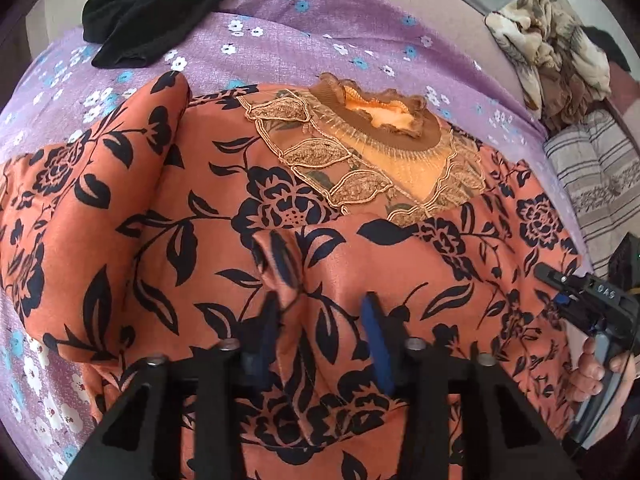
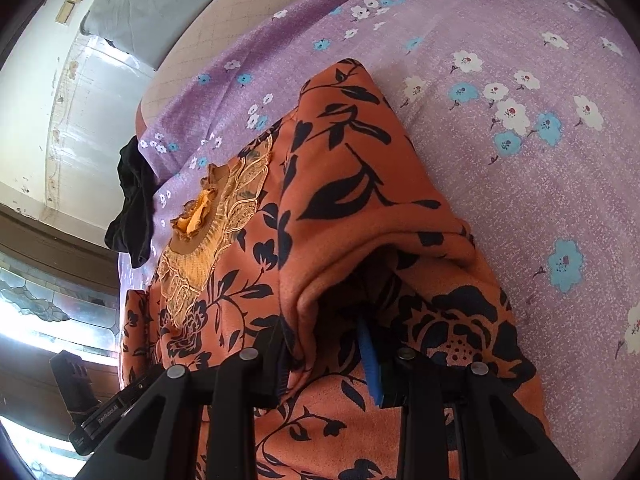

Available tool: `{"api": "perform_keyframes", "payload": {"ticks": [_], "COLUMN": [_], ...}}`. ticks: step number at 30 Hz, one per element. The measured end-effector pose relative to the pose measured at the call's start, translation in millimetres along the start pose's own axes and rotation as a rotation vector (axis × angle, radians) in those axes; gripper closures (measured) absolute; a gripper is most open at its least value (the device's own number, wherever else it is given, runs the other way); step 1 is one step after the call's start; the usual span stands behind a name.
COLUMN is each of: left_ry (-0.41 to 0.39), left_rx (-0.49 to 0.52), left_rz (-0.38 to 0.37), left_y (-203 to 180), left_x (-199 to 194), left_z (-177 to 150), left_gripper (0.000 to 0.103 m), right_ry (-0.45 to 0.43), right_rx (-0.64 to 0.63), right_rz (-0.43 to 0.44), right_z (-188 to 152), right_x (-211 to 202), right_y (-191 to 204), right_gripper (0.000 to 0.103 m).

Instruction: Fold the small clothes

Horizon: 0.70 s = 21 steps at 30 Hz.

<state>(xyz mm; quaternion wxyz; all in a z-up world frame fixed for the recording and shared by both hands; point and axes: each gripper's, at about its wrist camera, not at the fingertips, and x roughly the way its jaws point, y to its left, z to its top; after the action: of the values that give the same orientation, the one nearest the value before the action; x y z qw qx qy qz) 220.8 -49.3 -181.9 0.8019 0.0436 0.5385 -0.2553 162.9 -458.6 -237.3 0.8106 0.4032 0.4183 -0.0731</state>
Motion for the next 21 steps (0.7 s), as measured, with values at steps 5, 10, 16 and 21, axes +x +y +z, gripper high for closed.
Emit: {"api": "perform_keyframes", "payload": {"ticks": [5, 10, 16, 21], "left_ry": [-0.082, -0.251, -0.224, -0.141], "left_rx": [-0.043, -0.013, 0.027, 0.023], "left_rz": [-0.006, 0.063, 0.264, 0.275], "left_y": [10, 8, 18, 22], "left_x": [-11, -49, -39, -22], "left_z": [4, 8, 14, 13], "left_gripper": [0.098, 0.098, 0.098, 0.096], "right_ry": [-0.002, -0.026, -0.022, -0.141], "right_rx": [0.002, -0.043, -0.108, -0.143], "right_rz": [0.005, 0.043, 0.140, 0.172], "right_z": [0, 4, 7, 19], "right_x": [-1, -21, -44, -56], "right_y": [0, 10, 19, 25], "right_gripper": [0.070, 0.069, 0.069, 0.069]}}
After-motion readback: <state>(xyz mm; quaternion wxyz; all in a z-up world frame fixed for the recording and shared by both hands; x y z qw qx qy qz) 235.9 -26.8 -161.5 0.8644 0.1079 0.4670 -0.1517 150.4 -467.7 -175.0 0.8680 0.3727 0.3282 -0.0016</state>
